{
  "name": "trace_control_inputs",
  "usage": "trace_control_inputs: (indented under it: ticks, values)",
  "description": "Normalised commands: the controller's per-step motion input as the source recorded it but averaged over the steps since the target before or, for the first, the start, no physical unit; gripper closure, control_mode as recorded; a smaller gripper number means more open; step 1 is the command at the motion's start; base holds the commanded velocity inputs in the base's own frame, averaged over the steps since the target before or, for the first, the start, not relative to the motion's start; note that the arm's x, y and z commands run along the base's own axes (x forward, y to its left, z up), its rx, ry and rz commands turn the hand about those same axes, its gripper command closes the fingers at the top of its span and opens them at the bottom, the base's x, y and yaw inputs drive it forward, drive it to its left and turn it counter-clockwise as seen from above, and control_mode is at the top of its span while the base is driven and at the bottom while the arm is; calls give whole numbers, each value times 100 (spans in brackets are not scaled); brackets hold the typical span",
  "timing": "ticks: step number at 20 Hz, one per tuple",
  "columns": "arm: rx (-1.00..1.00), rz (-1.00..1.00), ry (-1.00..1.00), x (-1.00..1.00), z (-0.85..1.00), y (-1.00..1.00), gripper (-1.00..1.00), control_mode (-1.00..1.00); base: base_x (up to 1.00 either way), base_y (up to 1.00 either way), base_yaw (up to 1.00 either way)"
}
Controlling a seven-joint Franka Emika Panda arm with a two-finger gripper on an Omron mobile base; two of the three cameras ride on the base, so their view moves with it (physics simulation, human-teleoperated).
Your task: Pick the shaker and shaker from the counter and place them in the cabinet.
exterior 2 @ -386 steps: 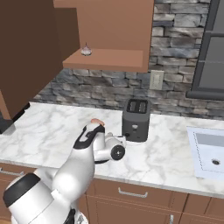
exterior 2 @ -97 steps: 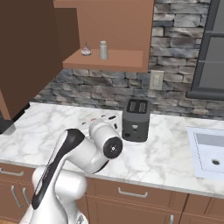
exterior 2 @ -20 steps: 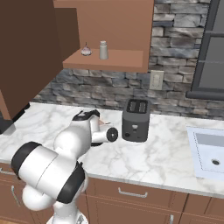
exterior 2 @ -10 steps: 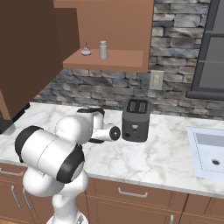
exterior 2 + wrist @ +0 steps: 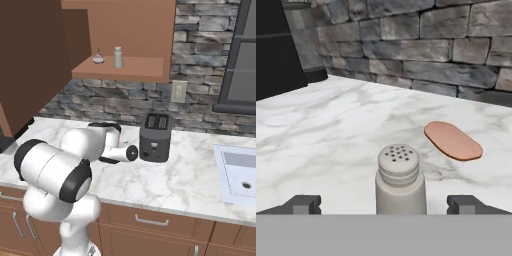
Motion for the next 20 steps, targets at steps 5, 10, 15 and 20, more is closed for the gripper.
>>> trace_control_inputs:
  ticks: [5, 10, 15, 20]
  values:
    - [1, 0, 2, 16, -12, 18, -100, -100, 0, 0, 0]
    - [2, 0, 2, 22, -13, 16, -100, -100, 0, 0, 0]
    - [0, 0, 1, 20, -17, 6, -100, -100, 0, 0, 0]
    - [0, -2, 0, 17, -15, 0, -100, -100, 0, 0, 0]
